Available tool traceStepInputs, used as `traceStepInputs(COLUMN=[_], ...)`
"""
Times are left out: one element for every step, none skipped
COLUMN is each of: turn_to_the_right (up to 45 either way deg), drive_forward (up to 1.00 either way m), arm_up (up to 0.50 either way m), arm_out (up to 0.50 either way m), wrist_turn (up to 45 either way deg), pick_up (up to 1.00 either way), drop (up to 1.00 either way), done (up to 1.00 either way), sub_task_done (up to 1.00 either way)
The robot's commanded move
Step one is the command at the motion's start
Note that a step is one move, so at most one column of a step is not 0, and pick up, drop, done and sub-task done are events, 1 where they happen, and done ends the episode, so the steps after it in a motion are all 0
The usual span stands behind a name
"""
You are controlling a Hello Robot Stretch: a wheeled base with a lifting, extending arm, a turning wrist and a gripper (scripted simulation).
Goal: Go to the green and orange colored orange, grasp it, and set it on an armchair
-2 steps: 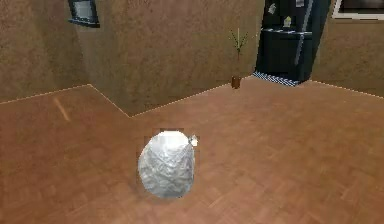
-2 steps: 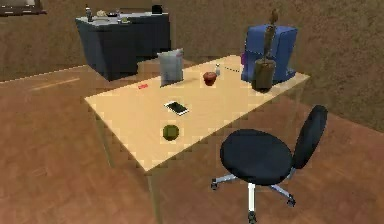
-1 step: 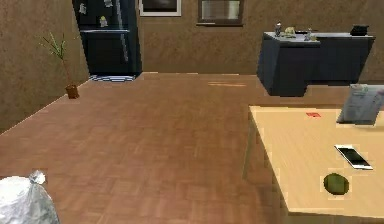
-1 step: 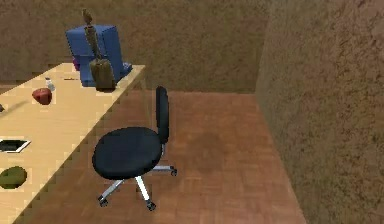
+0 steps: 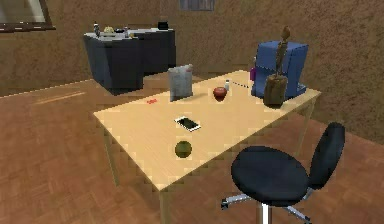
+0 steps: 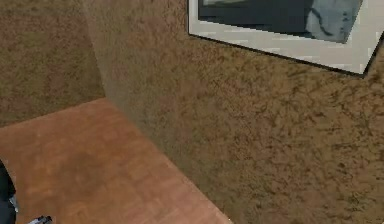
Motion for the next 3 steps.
traceStepInputs(turn_to_the_right=[18.0,0.0,-45.0], drive_forward=[0.0,0.4,0.0], arm_up=[0.0,0.0,0.0], arm_out=[0.0,0.0,0.0], wrist_turn=[0.0,0.0,0.0], pick_up=[0.0,0.0,0.0], drop=[0.0,0.0,0.0], done=[0.0,0.0,0.0], sub_task_done=[0.0,0.0,0.0])
